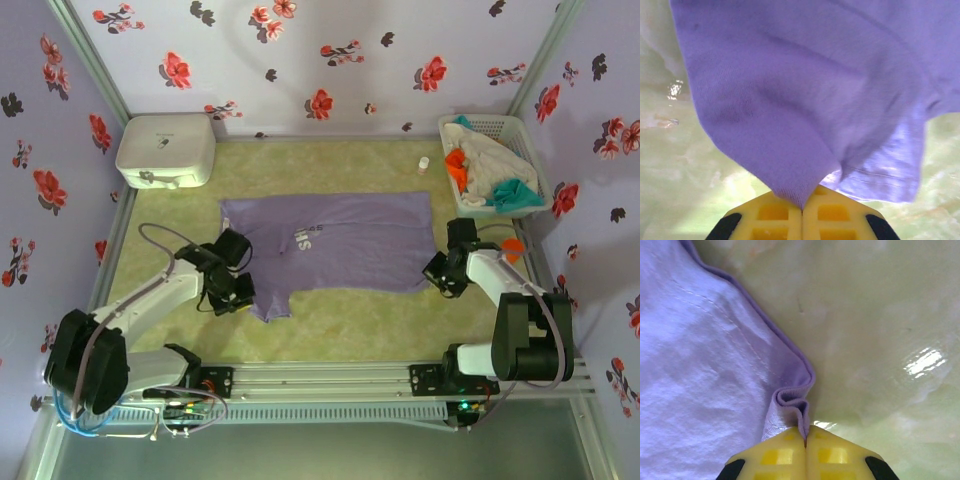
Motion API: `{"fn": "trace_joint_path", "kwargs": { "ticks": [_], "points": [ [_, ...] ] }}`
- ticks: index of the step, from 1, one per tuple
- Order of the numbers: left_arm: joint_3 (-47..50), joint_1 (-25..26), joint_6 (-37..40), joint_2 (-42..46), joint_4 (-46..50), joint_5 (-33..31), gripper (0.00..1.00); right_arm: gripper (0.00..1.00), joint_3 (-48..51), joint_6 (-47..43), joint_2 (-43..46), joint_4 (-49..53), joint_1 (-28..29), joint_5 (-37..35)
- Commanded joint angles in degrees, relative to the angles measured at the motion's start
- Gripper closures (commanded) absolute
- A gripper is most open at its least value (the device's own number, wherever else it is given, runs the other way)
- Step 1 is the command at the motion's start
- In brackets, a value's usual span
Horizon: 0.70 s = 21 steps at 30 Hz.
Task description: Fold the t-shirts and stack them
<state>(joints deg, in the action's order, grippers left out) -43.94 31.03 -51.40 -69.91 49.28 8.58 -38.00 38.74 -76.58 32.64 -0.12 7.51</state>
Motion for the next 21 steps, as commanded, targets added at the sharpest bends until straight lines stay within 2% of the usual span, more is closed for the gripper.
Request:
{"fn": "trace_joint_path", "kwargs": {
  "ticks": [1,6,13,21],
  "points": [
    [-3.7,-1.3,2.3,1.4,3.0,-1.3,1.00,1.00,-2.7,-0.7,-0.4,1.7,0.1,0.8],
    [-6.5,-3.6,3.3,1.5,2.0,0.2,1.00,1.00,-6.0,-1.5,-1.2,4.4,0.1,0.7],
    [-11.7,-9.4,8.1,-1.1,1.5,2.1,1.00,1.00,-10.8,-2.0,-4.2,4.9,-0.3,2.3],
    [-15.5,-14.4,10.8,-4.1,-2.8,6.3,1.00,1.00,-15.3,0.0,-10.1,0.7,-0.7,7.1]
  ]
}}
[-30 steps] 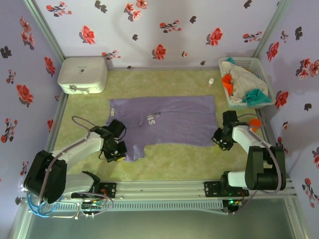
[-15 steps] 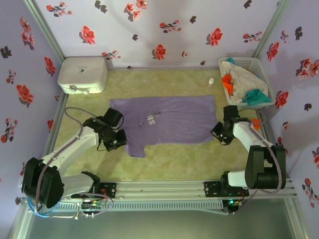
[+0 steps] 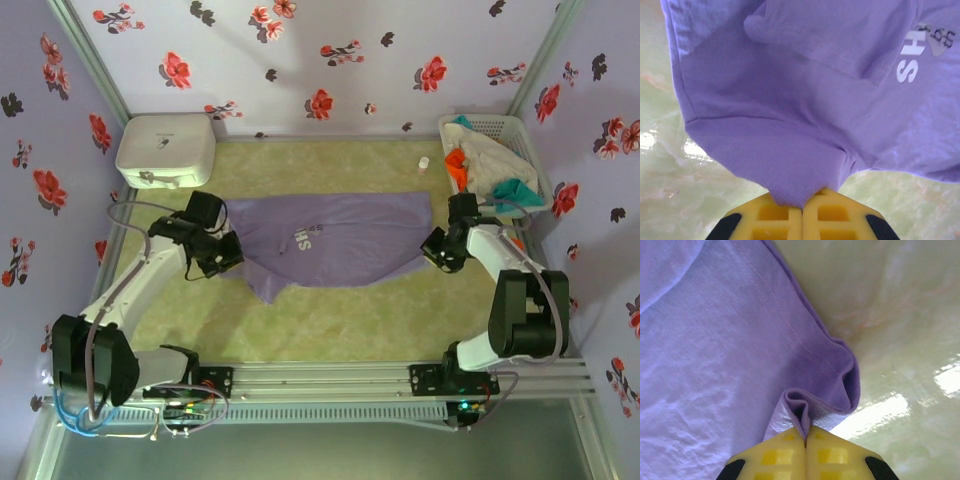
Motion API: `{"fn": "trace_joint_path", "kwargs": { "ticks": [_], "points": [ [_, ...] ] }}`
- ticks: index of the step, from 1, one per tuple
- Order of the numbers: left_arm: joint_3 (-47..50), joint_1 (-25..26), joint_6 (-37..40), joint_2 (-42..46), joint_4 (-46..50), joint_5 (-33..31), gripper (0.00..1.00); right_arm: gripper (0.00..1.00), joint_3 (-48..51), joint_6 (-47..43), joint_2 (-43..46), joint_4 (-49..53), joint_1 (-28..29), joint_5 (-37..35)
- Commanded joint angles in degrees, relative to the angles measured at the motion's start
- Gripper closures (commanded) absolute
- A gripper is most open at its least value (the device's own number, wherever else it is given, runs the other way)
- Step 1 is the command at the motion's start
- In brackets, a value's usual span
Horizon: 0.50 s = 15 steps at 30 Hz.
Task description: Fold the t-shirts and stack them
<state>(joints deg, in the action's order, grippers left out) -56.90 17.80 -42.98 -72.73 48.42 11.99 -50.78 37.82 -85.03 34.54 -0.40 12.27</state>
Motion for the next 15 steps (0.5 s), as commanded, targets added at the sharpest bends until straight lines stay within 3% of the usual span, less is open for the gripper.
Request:
{"fn": "trace_joint_path", "kwargs": {
  "ticks": [1,15],
  "points": [
    [-3.5,-1.5,2.8,-2.2,-2.1,3.1,1.00,1.00,-3.1,1.1,-2.3,-1.6,-0.4,2.5],
    [-15.7,-7.5,8.4,-13.5,-1.8,3.5,1.00,1.00,-12.0,2.1,-11.1,-3.6,-2.4,4.4]
  ]
}}
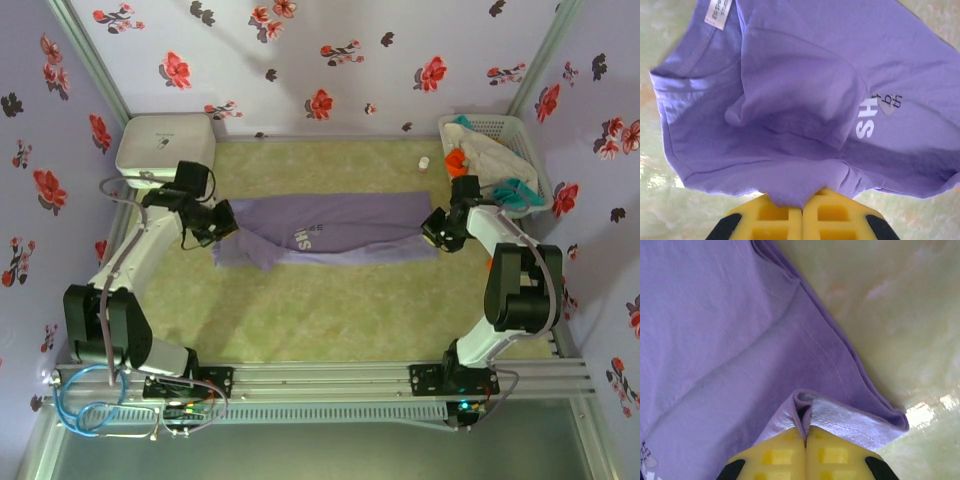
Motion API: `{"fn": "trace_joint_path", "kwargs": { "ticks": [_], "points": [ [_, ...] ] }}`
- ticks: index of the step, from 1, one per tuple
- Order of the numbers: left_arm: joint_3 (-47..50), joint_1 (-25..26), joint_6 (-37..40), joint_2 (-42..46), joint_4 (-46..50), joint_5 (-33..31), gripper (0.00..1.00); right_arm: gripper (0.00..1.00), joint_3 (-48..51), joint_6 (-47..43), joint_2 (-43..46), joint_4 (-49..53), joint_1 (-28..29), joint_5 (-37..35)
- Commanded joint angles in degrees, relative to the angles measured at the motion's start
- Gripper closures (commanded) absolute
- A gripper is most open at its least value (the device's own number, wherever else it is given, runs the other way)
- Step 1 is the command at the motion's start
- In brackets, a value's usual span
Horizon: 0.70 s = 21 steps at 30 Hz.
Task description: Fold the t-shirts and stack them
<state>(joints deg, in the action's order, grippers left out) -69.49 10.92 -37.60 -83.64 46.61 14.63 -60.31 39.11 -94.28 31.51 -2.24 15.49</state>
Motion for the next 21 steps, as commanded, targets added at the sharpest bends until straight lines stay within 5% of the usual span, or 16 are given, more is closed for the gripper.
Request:
{"fn": "trace_joint_path", "kwargs": {
  "ticks": [1,21],
  "points": [
    [-4.2,-0.7,3.5,-3.9,0.4,1.0,1.00,1.00,-3.0,1.0,-2.7,-0.7,-0.8,1.5],
    [-12.8,-3.4,7.3,-12.6,2.4,1.2,1.00,1.00,-7.8,1.8,-7.7,-2.4,-2.1,3.3]
  ]
}}
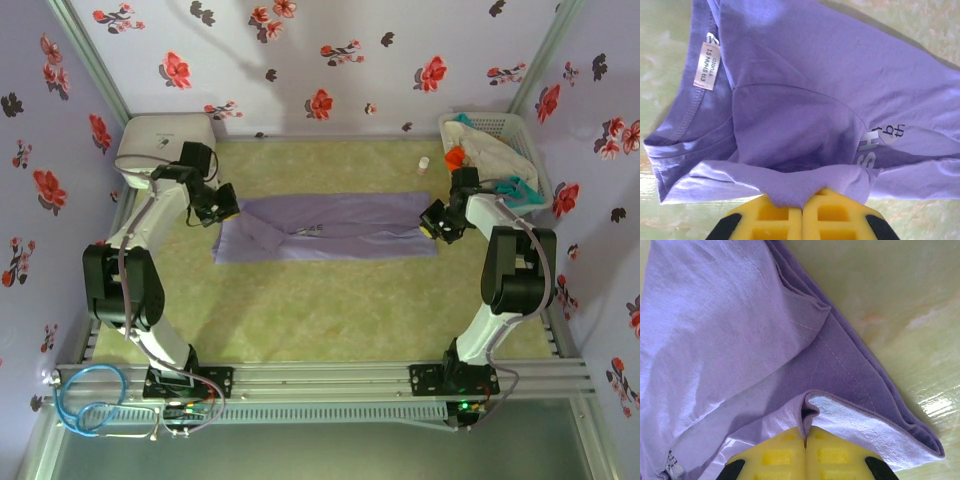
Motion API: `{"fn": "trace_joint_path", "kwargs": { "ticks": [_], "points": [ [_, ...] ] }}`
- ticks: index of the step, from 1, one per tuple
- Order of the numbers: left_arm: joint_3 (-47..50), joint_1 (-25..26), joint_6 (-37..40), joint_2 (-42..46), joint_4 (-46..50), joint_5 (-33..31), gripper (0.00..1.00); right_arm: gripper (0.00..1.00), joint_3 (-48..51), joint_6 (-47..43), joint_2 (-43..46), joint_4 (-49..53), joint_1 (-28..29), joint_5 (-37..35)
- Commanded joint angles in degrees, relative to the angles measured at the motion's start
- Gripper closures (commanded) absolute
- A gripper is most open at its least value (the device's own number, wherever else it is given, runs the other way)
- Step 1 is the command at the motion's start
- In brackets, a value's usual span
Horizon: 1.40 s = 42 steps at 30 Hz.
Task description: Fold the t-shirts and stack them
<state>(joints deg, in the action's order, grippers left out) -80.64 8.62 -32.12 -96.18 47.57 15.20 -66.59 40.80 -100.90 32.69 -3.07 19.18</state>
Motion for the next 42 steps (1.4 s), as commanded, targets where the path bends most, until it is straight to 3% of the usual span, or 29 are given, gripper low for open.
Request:
{"fn": "trace_joint_path", "kwargs": {
  "ticks": [1,20,30,33,40,42],
  "points": [
    [-1.5,-1.4,1.9,0.0,1.1,0.6,1.00,1.00,-1.3,0.3,-1.0,-3.9,-1.3,-0.5],
    [4.0,-2.6,1.6,2.4,-7.2,1.5,1.00,1.00,7.2,7.0,4.3,-14.8,-1.8,-3.1],
    [6.1,-3.1,1.0,0.8,-8.3,1.6,1.00,1.00,7.7,6.4,3.7,-13.4,-2.0,-5.4],
    [5.6,-3.1,0.6,-0.6,-9.0,1.6,1.00,0.87,6.9,6.0,2.6,-13.3,-2.0,-4.3],
    [3.4,-3.1,-0.2,-4.6,-10.1,1.8,1.00,0.42,8.5,5.9,4.7,-16.3,-1.9,-1.6],
    [2.6,-3.1,-0.4,-6.1,-10.5,2.0,1.00,0.36,8.4,5.4,5.4,-15.8,-1.9,-0.7]
  ]
}}
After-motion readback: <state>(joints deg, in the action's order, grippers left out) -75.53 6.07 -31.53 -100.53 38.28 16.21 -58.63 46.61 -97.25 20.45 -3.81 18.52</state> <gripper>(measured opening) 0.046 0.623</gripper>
